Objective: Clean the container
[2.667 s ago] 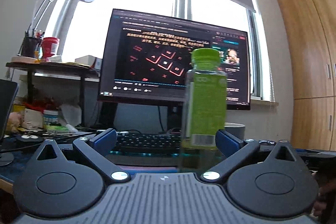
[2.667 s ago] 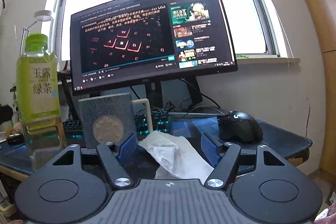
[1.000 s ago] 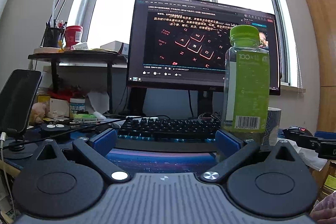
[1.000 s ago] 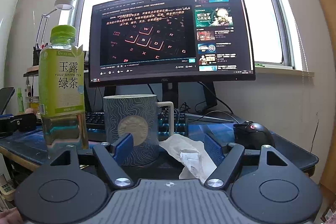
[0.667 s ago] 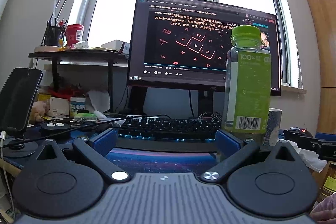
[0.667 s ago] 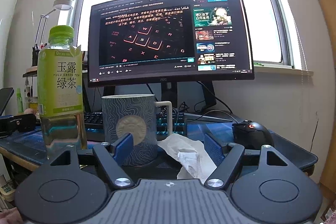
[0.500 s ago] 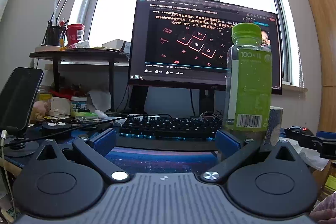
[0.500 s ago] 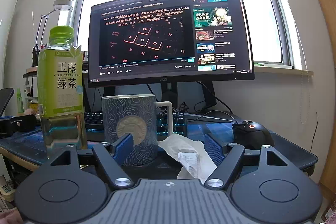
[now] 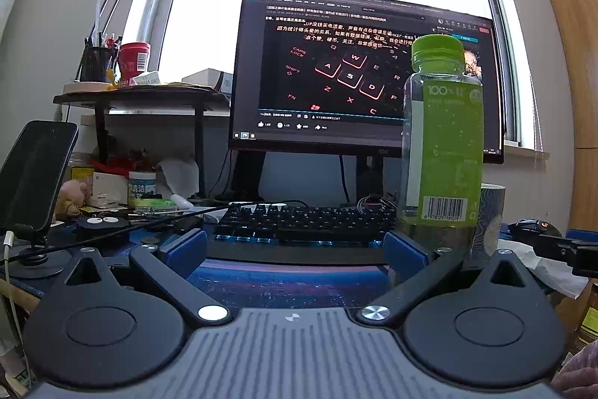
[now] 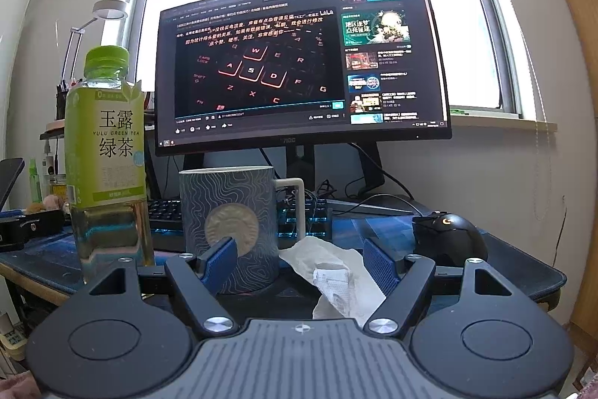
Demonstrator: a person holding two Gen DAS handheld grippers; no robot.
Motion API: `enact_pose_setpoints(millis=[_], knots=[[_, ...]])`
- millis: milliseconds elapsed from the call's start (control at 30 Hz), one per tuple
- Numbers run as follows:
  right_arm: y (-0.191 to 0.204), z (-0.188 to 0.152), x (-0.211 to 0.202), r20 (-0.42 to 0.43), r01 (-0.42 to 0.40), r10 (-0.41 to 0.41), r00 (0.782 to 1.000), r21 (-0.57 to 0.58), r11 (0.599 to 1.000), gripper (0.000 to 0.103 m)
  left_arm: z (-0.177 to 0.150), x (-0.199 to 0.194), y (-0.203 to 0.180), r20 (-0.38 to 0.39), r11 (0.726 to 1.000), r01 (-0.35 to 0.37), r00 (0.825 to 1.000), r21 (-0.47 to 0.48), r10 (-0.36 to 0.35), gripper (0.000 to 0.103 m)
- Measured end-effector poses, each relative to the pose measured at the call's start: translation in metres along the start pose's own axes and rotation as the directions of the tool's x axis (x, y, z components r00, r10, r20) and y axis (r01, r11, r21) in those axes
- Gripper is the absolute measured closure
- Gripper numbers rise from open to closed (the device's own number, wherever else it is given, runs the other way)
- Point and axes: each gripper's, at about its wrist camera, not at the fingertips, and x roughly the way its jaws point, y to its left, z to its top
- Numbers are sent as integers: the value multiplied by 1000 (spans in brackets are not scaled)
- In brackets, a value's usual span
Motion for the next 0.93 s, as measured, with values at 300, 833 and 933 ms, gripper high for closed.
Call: enact_pose_setpoints(millis=[300,833,933], knots=[[0,-1,0,-2,0,0,1000,3,1000,25,-1,-1,1,-4,1000,-5,1000,-4,5,0],[-1,-1,1,-6,3,-3,1000,2,1000,25,-3,2,0,-22,1000,-10,1000,-2,10,0],[-1,-1,1,-6,3,-3,1000,3,1000,25,-3,2,0,-24,1000,-10,1000,-2,10,0]])
